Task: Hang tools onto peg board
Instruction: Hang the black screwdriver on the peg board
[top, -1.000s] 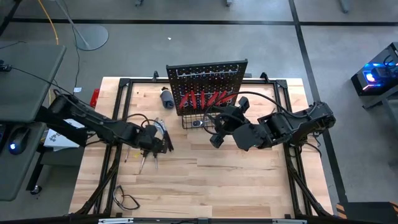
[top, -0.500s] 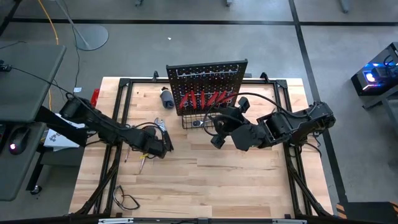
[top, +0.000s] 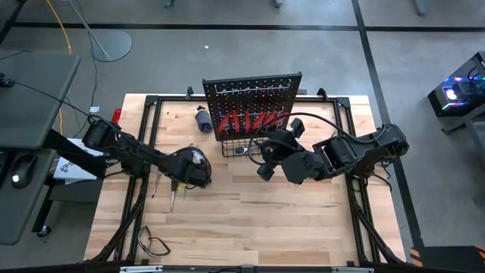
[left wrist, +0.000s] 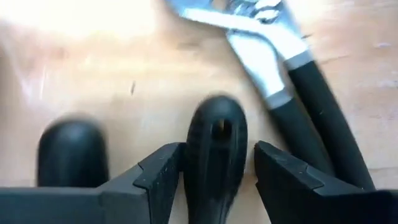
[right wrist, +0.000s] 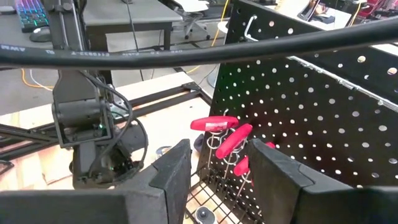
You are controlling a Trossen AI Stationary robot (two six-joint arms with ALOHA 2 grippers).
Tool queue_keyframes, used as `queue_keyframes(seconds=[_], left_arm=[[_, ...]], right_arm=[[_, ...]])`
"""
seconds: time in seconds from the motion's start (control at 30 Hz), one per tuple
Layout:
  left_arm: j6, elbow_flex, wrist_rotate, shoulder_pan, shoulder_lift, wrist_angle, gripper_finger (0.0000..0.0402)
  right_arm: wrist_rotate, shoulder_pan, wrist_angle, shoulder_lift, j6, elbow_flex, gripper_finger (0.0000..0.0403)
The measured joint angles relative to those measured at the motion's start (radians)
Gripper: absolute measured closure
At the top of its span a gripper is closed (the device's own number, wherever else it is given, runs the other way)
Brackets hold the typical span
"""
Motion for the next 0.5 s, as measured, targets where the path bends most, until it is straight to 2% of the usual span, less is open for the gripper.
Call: queue_keyframes(seconds=[0.1, 0.2, 0.33, 0.5], left_arm=[[0.084, 0.000, -0.022, 0.004, 0.015, 0.008, 0.0246], [0.092, 0.000, -0.023, 0.003, 0.033, 0.002, 0.0294], [0.119, 0.000, -0.017, -0.016, 0.014, -0.001, 0.0294], [0.121, -0.006, 0.026, -0.072, -0.086, -0.096, 0.0294]], right_arm=[[0.000, 0.000, -0.001, 0.000, 0.001, 0.000, 0.0252], [-0.001, 0.000, -0.008, 0.000, 0.021, 0.000, 0.0252], [-0.006, 0.001, -0.008, 0.000, 0.027, 0.000, 0.0252], [-0.012, 0.009, -0.008, 0.000, 0.027, 0.000, 0.0252]])
